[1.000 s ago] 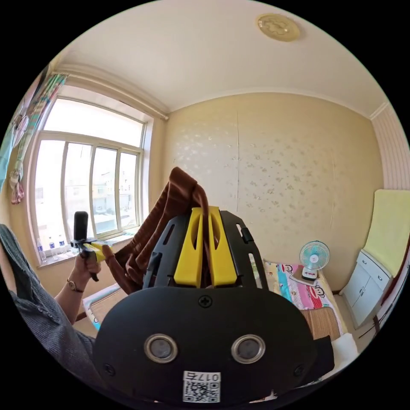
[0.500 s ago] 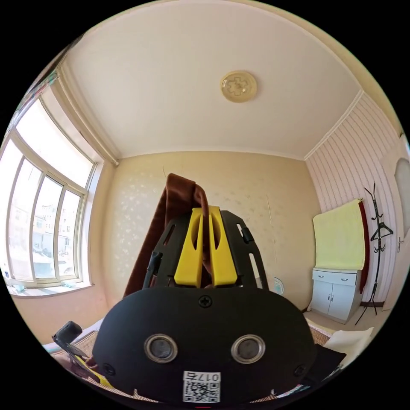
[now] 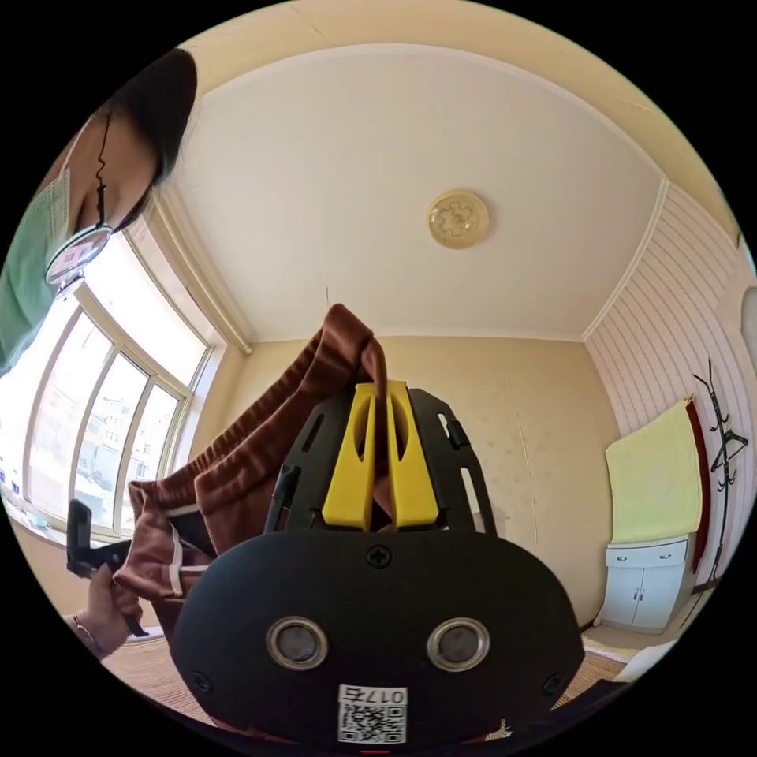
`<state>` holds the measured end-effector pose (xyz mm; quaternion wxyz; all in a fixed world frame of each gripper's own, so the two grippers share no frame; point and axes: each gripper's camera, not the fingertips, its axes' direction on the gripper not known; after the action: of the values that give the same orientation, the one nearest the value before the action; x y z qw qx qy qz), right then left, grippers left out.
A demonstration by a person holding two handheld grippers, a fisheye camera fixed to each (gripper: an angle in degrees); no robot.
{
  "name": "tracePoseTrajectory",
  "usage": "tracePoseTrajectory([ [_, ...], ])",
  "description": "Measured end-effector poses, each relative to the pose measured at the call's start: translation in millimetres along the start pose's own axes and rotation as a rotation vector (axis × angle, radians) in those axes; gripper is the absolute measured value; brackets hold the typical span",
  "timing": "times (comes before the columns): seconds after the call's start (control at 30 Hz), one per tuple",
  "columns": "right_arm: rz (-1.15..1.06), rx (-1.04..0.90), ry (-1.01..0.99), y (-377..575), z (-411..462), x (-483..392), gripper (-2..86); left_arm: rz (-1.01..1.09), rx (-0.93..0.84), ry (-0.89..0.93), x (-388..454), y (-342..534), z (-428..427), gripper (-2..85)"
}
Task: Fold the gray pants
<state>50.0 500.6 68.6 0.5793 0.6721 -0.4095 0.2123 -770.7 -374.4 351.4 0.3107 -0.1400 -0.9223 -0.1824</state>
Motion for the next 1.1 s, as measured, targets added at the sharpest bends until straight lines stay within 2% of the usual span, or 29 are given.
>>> tracePoseTrajectory([
  [0.13, -0.039, -0.033, -0.039, 2.6, 45.8, 21.9, 2.4, 0.083, 0.043, -0.068, -18.8, -61.2, -1.3, 0.1],
  [0.27, -0.022, -0.214, 0.003, 37.6, 125.3, 43.7, 2.4, -0.036, -0.028, -0.142, -94.7, -85.3, 33.8, 0.4],
  [0.37, -0.026, -0.415, 0.025, 97.8, 253.1, 69.9, 2.2, -0.177, -0.124, -0.268, -189.1, -110.8, 89.4, 1.1],
  [0.43, 0.007, -0.719, 0.021, 177.7, 415.9, 102.5, 1.9, -0.309, -0.226, -0.337, -272.6, -133.3, 136.1, 2.1],
  [0.47, 0.023, -0.817, 0.019, 203.6, 457.3, 112.1, 1.8, -0.388, -0.288, -0.384, -333.4, -143.7, 162.5, 3.1],
  [0.5, 0.035, -1.022, 0.026, 261.0, 528.0, 128.7, 1.6, -0.414, -0.359, -0.434, -388.9, -146.5, 181.1, 5.1],
  [0.53, 0.067, -1.224, 0.015, 315.0, 573.0, 142.8, 1.3, -0.436, -0.400, -0.459, -414.7, -143.6, 186.0, 6.0],
  [0.57, 0.100, -1.295, 0.004, 337.1, 585.3, 150.1, 1.1, -0.523, -0.467, -0.525, -459.2, -129.3, 184.2, 7.7],
  [0.63, 0.166, -1.327, -0.096, 396.8, 583.4, 170.2, 0.7, -0.627, -0.515, -0.596, -504.7, -94.0, 161.4, 8.9],
  [0.7, 0.151, -1.360, -0.153, 443.4, 555.0, 179.4, 0.7, -0.576, -0.608, -0.652, -528.9, -30.8, 120.4, 8.5],
  [0.73, 0.123, -1.437, -0.191, 482.7, 530.0, 184.7, 0.7, -0.568, -0.654, -0.686, -533.1, -9.3, 108.5, 8.4],
  [0.77, 0.107, -1.490, -0.208, 504.5, 516.0, 187.5, 0.7, -0.577, -0.770, -0.754, -542.5, 39.3, 83.2, 8.1],
  [0.83, 0.061, -1.759, -0.238, 595.5, 449.7, 202.2, 0.8, -0.666, -0.962, -0.820, -558.5, 122.1, 38.5, 8.1],
  [0.9, 0.083, -1.948, -0.251, 649.9, 393.5, 217.8, 1.2, -0.875, -1.127, -0.856, -569.1, 223.6, -32.3, 8.5],
  [1.03, 0.292, -2.280, -0.346, 716.8, 274.0, 257.1, 3.3, -1.033, -1.247, -0.929, -563.8, 313.3, -123.7, 10.2],
  [1.1, 0.370, -2.368, -0.378, 725.2, 236.5, 271.3, 5.0, -1.089, -1.307, -0.990, -563.3, 347.3, -173.3, 12.0],
])
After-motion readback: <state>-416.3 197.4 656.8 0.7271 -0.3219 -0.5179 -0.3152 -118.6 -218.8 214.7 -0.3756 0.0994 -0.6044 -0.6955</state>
